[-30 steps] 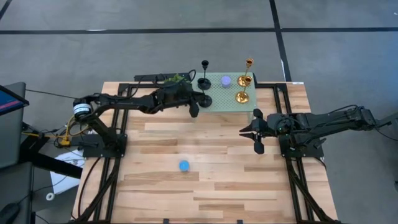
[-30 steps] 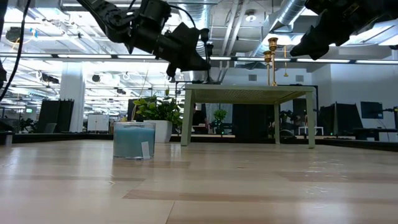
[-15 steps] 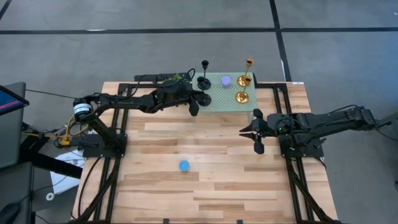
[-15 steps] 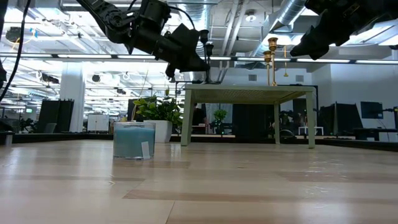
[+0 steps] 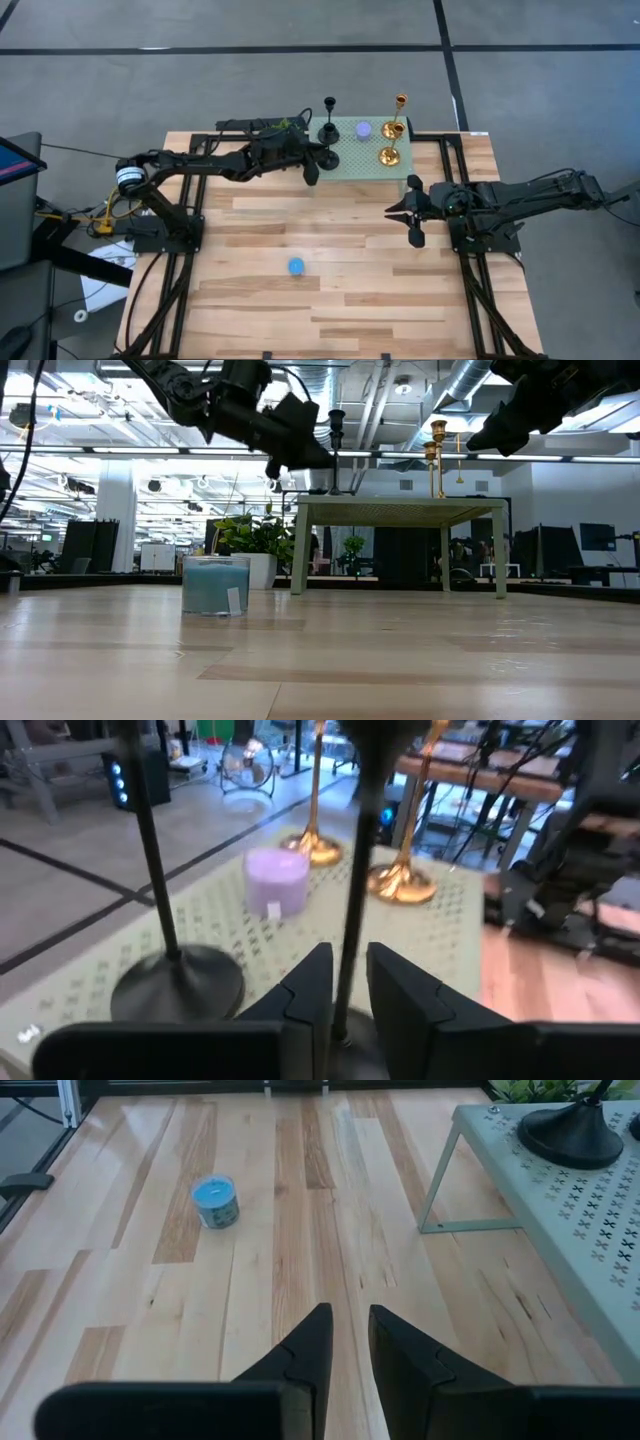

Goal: Pick & Place candle stick holders
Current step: Align the black candle holder with the other black candle holder on the shelf, then align the blue scented candle with the violet scented candle on the shelf

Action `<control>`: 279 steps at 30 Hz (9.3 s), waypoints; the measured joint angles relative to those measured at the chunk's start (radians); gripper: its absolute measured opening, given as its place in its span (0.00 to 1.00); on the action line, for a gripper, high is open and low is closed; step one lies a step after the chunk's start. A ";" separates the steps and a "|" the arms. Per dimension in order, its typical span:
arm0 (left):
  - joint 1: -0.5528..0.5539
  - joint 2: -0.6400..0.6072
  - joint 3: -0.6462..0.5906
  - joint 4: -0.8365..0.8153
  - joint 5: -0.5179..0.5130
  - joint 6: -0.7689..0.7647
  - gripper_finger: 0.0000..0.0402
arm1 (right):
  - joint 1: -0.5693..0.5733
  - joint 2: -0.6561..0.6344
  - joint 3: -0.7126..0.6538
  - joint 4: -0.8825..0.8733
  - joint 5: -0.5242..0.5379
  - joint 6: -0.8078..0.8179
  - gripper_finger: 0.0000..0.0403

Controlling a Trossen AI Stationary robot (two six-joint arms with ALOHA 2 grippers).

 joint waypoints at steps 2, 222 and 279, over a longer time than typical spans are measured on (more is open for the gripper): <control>-0.007 -0.037 0.000 -0.019 0.005 0.002 0.17 | 0.000 0.000 0.000 0.000 0.000 0.000 0.15; -0.220 0.489 1.225 -1.247 -0.227 0.082 0.01 | 0.001 0.000 -0.038 -0.030 0.000 0.000 0.15; -0.205 0.399 1.244 -1.058 -0.354 0.346 0.01 | 0.001 0.000 -0.038 -0.045 0.000 0.002 0.15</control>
